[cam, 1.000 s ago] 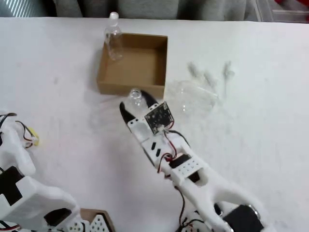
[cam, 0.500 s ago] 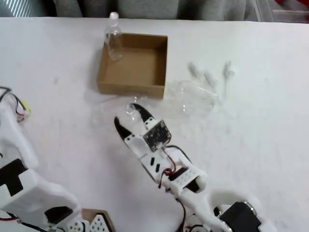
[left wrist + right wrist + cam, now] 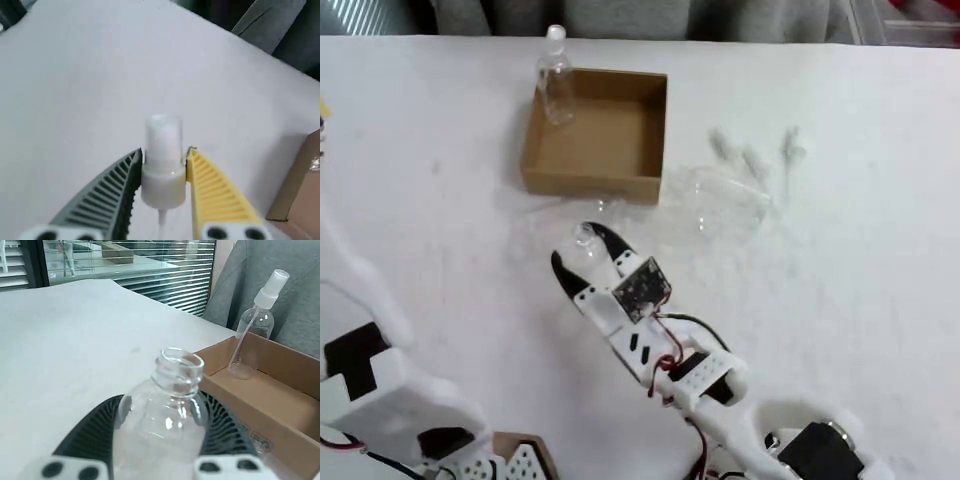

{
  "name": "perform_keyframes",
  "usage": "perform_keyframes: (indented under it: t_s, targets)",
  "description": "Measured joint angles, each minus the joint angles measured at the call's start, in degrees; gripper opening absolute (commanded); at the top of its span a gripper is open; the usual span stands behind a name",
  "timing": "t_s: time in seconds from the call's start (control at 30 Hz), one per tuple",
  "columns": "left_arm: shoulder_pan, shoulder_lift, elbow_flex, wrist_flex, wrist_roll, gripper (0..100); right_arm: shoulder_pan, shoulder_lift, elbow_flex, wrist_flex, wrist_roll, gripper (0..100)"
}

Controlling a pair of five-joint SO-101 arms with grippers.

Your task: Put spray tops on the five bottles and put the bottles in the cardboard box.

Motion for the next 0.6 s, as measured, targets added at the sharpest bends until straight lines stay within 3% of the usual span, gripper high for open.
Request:
perform_keyframes:
  t_s: [0.33,0.6]
  targets:
    - [11.34,0.00,-11.60,0.09,0.00,14,-6.95,-0.09,2.29,0.00,0.00,1.7]
    - [17.85,0.00,-18.81,1.23,-0.62,13,-7.47,-0.09,2.29,0.00,0.00,1.7]
